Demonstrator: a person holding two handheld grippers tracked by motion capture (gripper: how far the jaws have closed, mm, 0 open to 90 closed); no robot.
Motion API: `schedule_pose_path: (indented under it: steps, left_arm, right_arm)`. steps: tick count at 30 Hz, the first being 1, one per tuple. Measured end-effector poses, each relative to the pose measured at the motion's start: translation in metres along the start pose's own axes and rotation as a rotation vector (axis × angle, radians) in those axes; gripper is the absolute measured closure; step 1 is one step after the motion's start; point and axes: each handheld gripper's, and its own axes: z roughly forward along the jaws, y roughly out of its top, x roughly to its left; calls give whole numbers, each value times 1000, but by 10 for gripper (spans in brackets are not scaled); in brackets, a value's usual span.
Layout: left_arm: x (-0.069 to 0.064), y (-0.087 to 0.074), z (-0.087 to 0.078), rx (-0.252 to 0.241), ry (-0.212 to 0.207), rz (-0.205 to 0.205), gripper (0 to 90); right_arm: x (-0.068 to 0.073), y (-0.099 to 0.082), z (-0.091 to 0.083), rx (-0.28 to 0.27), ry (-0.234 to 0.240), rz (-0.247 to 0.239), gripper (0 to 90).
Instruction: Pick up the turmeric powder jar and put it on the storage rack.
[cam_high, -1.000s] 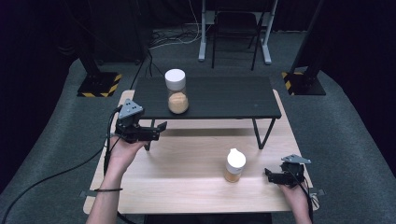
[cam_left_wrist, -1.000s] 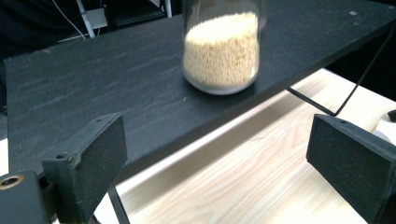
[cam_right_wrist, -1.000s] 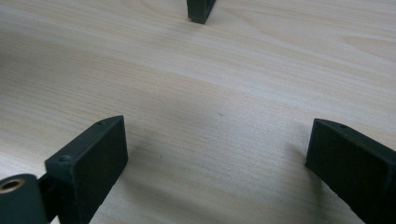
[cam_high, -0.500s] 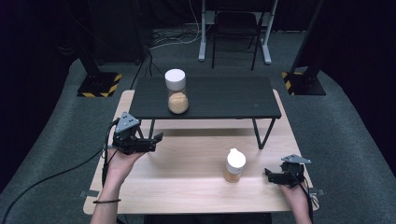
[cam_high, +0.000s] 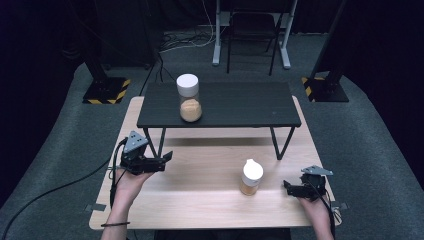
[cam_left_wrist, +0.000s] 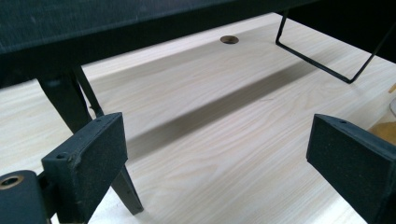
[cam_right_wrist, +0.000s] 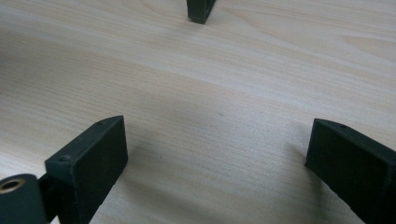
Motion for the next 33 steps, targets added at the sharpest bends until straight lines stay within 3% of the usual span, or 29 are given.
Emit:
schedule_pose_path:
  steps: [16, 33]
  left_arm:
    - [3, -30, 3, 6, 12, -27, 48]
    - [10, -61, 18, 77, 28, -36, 51]
  right_arm:
    - [0, 0, 0, 1, -3, 3, 43]
    - [0, 0, 0, 1, -4, 5, 43]
